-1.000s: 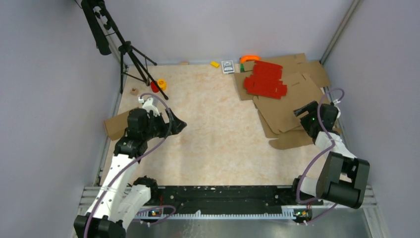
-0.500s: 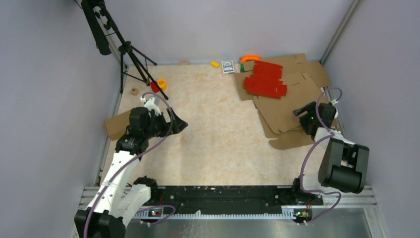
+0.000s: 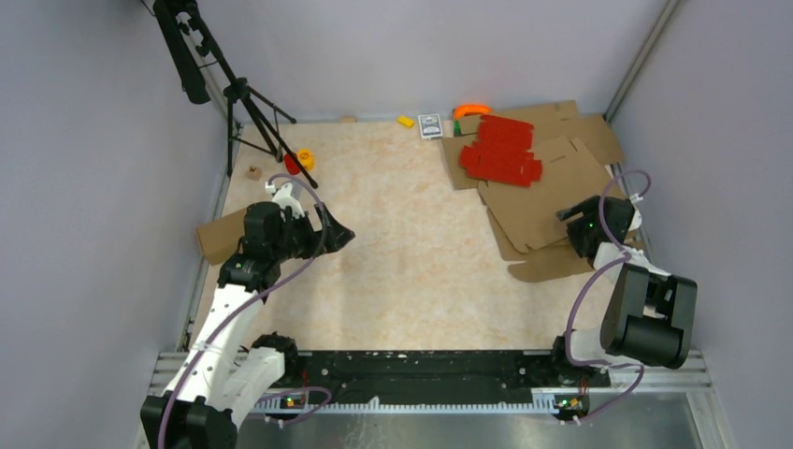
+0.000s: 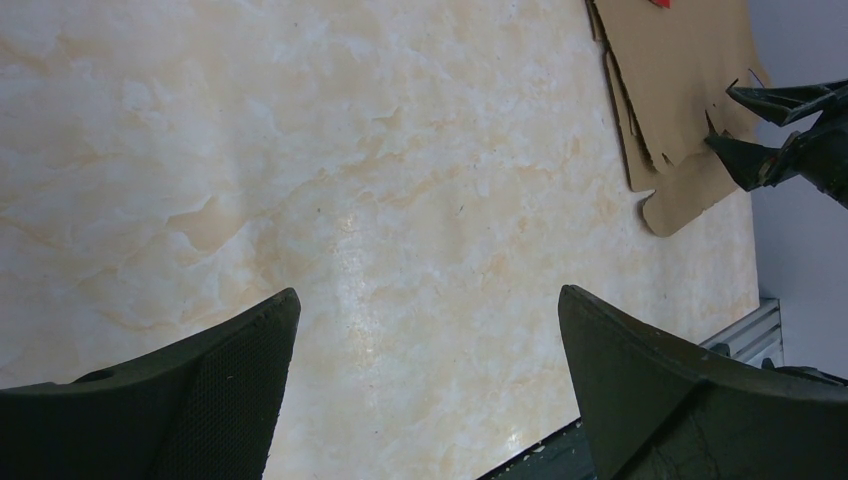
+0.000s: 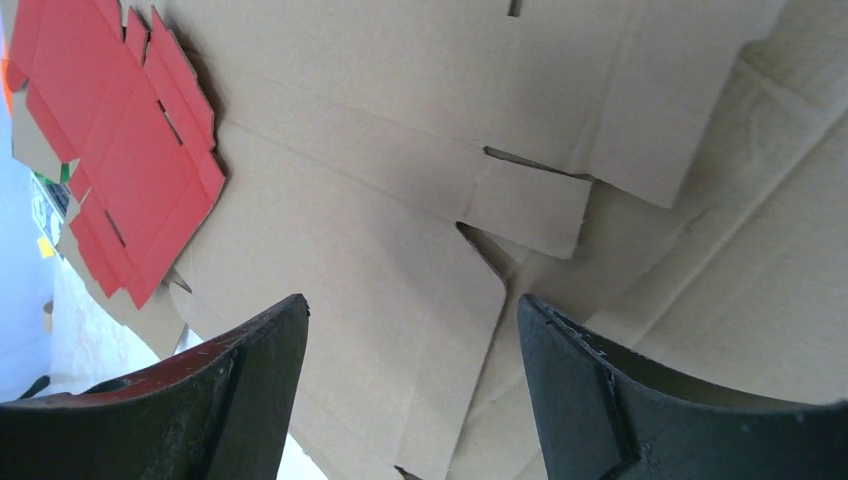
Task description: Fold the paper box
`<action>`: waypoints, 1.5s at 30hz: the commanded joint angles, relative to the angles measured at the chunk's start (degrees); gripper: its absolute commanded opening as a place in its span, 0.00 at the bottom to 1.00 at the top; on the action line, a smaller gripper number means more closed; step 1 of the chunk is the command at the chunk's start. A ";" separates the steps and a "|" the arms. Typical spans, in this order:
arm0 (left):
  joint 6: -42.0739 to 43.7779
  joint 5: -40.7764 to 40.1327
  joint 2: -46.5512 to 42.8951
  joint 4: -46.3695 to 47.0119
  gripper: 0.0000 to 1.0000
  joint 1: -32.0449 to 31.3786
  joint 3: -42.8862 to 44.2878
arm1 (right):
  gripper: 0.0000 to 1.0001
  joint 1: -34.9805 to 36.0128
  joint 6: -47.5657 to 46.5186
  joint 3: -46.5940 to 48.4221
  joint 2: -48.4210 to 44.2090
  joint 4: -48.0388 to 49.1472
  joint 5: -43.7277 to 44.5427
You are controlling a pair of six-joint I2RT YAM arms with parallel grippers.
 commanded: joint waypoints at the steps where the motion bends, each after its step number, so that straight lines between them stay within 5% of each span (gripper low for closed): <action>1: 0.42 0.67 0.26 2.31 0.99 0.19 1.89 | 0.76 -0.84 -1.04 -1.40 -2.61 -2.12 3.68; 36: 0.37 1.13 1.80 1.69 0.99 0.19 2.51 | 0.50 -0.98 7.39 -3.49 4.39 25.78 -18.70; 40: 0.24 1.21 1.91 1.65 0.99 0.19 2.49 | 0.37 -0.98 8.40 -3.20 7.00 27.15 -19.32; 43: 0.24 0.80 1.87 1.46 0.99 0.19 2.53 | 0.06 -1.01 7.84 -2.44 6.42 26.27 -19.59; 45: 0.32 0.47 1.83 1.14 0.99 0.19 2.65 | 0.03 -0.99 7.33 -2.61 2.80 23.67 -17.13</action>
